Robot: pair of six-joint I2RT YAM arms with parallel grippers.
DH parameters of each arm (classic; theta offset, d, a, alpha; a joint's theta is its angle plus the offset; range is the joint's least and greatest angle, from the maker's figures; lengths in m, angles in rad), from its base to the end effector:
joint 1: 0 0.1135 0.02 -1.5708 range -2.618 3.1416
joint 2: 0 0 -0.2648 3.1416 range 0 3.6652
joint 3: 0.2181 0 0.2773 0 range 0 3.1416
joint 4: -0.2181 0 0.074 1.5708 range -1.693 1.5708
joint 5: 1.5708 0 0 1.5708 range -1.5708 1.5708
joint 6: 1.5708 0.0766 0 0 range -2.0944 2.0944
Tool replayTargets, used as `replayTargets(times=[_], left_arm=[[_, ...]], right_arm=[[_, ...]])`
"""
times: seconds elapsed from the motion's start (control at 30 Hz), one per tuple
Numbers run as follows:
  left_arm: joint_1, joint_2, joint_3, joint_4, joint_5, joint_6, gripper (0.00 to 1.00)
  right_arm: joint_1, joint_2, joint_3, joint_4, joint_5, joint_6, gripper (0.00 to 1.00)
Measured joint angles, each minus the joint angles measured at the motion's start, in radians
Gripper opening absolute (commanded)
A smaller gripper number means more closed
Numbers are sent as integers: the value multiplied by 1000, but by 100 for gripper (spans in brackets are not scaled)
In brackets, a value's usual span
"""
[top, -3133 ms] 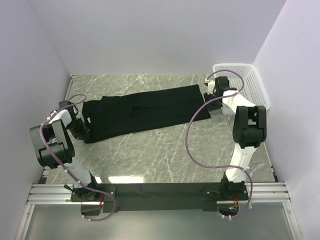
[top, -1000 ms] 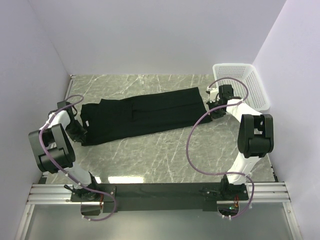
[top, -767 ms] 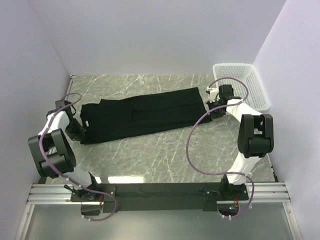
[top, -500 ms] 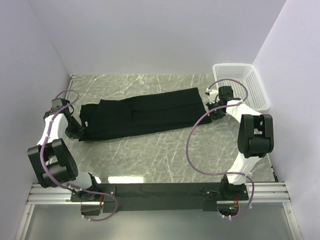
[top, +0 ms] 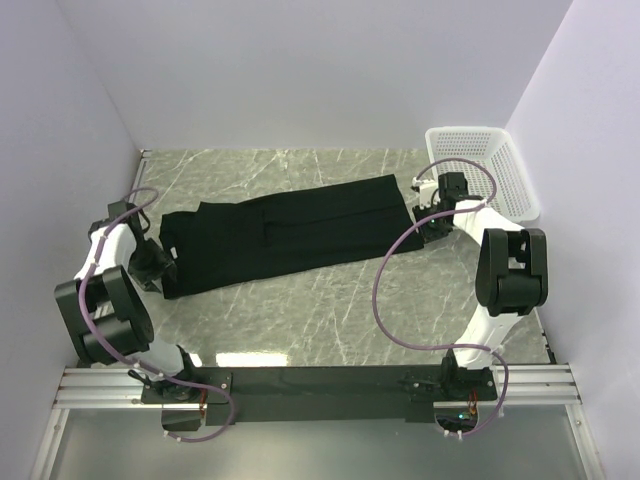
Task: Fold and stack the t-shirts
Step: Fold the tshirt
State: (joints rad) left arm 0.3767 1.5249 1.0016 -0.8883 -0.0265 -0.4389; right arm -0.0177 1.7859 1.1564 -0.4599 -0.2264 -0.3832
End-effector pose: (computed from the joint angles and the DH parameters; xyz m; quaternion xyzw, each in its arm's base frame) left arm 0.2747 0.1108 0.1460 -0.3963 0.9146 0.0107 0.0799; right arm 0.3998 0.0101 0.1296 -0.2018 0.9440 0.0603 0.2540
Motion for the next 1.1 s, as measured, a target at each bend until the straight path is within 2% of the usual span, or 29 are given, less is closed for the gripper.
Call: replayTargets(times=[0.3,0.47,0.6,0.83,0.87,1.0,1.07,1.1], left_arm=[[1,-33,35,30,53,31,51],[1,11,32,72,103,54,49],[1,59,33,93,124,74,44],[1,106,32,95,133,88,43],[1,106,31,96,134,88,42],[1,107,21,98,132,89,22],[1,109,19,97,128,90,18],[1,111,19,97,126,89,12]], right_arm=[[0,0,57,-26,-22,3,30],[3,17,82,-29,-35,12,30],[7,63,109,-26,-44,24,30],[7,83,110,-34,-49,31,30],[7,83,110,-33,-51,31,30],[7,83,110,-34,-55,35,30],[7,83,110,-34,-56,38,30],[7,83,110,-34,-56,38,30]])
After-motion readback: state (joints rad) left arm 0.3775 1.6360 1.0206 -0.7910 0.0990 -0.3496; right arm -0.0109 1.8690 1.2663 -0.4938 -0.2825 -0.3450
